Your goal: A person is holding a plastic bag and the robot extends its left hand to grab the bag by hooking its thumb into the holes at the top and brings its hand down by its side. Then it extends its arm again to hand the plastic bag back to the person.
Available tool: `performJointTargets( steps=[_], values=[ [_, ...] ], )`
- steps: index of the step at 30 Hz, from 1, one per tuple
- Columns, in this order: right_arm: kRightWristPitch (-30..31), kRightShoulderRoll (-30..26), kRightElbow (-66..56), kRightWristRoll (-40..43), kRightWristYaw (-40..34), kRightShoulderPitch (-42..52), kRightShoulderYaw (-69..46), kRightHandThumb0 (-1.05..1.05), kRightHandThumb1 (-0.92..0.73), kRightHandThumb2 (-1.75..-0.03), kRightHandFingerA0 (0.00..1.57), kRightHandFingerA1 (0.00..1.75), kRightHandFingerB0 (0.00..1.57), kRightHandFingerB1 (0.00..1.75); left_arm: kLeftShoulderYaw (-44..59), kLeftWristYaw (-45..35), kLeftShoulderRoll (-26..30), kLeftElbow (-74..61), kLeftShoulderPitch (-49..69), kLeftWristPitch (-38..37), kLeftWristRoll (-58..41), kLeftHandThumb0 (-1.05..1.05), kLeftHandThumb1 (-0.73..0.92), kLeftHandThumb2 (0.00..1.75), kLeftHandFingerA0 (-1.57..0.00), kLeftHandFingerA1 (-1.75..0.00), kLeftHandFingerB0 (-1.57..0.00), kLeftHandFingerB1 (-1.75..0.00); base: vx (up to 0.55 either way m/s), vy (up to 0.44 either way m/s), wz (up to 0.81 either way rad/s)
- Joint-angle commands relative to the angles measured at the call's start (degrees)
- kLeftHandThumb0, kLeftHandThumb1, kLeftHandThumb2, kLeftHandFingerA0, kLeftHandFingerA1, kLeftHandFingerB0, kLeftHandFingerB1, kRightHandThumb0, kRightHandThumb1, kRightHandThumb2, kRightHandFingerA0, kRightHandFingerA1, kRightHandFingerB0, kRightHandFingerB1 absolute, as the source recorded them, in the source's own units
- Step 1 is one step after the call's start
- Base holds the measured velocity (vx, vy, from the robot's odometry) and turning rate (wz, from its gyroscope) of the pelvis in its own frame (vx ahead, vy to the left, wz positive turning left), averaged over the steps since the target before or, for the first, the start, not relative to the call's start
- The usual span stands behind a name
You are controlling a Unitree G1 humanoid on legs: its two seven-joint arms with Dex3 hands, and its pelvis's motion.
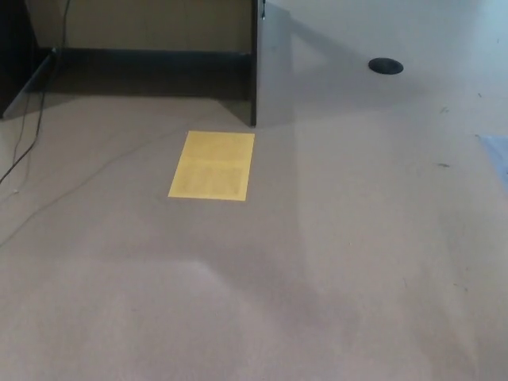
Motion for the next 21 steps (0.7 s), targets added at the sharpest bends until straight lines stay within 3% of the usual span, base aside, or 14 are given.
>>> performJointTargets(
  steps=[1,7,8,9,12,13,14,15,21],
  values=[
    [-4.60,-2.19,2.71,-1.48,0.73,-0.48,1.11,-0.42,-0.66,-0.63,0.68,0.48,0.57,0.41,-1.56,5.82,2.35,2.60,-0.24,-8.89,3.37,-0.35,0.59,0.58,-0.48,-0.41,-0.45,-0.36,0.00,0.000,0.00],
    [-6.40,-2.40,3.88,-1.54,0.61,0.63,1.41,-0.41,-0.66,-0.62,0.68,0.47,0.58,0.41,-3.08,8.32,2.58,4.62,0.36,-11.39,4.23,-0.36,0.58,0.58,-0.48,-0.42,-0.45,-0.36,0.00,0.000,0.00],
    [-6.46,-2.55,4.16,-1.44,0.61,0.87,1.29,-0.40,-0.66,-0.62,0.67,0.47,0.58,0.41,-3.34,9.03,2.33,4.37,0.75,-11.75,4.58,-0.37,0.57,0.58,-0.45,-0.39,-0.41,-0.35,0.00,0.000,0.00],
    [-6.59,-2.66,4.28,-1.36,0.66,1.43,1.23,-0.42,-0.66,-0.63,0.67,0.47,0.57,0.41,-3.46,10.17,2.11,3.93,1.55,-12.42,4.85,-0.45,0.46,0.71,-0.39,-0.47,-0.33,-0.43,0.00,0.000,0.00],
    [-7.18,-2.69,4.63,-1.83,0.23,3.11,1.74,-0.41,-0.65,-0.62,0.68,0.47,0.59,0.41,-2.95,16.99,1.46,0.94,4.56,-16.17,5.82,-0.51,0.43,0.71,-0.30,-0.46,-0.24,-0.40,0.00,0.000,0.00],
    [-7.30,-2.66,4.70,-1.80,0.27,3.25,1.76,-0.41,-0.66,-0.62,0.67,0.47,0.59,0.41,-2.71,18.34,1.64,-0.57,4.89,-16.99,6.27,-0.26,0.37,0.92,-0.09,-0.53,-0.09,-0.50,0.00,0.000,0.00],
    [-7.35,-2.61,4.73,-1.87,0.27,3.51,1.89,-0.43,-0.66,-0.63,0.66,0.47,0.59,0.41,-2.28,19.20,1.82,-2.50,5.59,-17.92,6.41,-0.49,0.54,0.57,-0.16,-0.30,-0.19,-0.28,0.00,0.000,0.00],
    [-7.15,-2.53,4.75,-1.99,0.27,3.88,2.07,-0.42,-0.66,-0.63,0.65,0.46,0.58,0.41,-1.29,20.29,2.06,-6.80,7.05,-18.99,6.59,-0.31,0.36,0.91,-0.01,-0.50,0.00,-0.47,0.00,0.000,0.00],
    [-7.75,-2.61,5.00,-1.85,-0.27,6.71,2.05,-0.41,-0.64,-0.62,0.68,0.47,0.59,0.42,8.06,22.48,0.02,-40.43,13.20,-22.51,8.31,-0.30,0.32,0.88,-0.02,-0.50,0.00,-0.47,0.00,0.000,0.00]
  ],
)
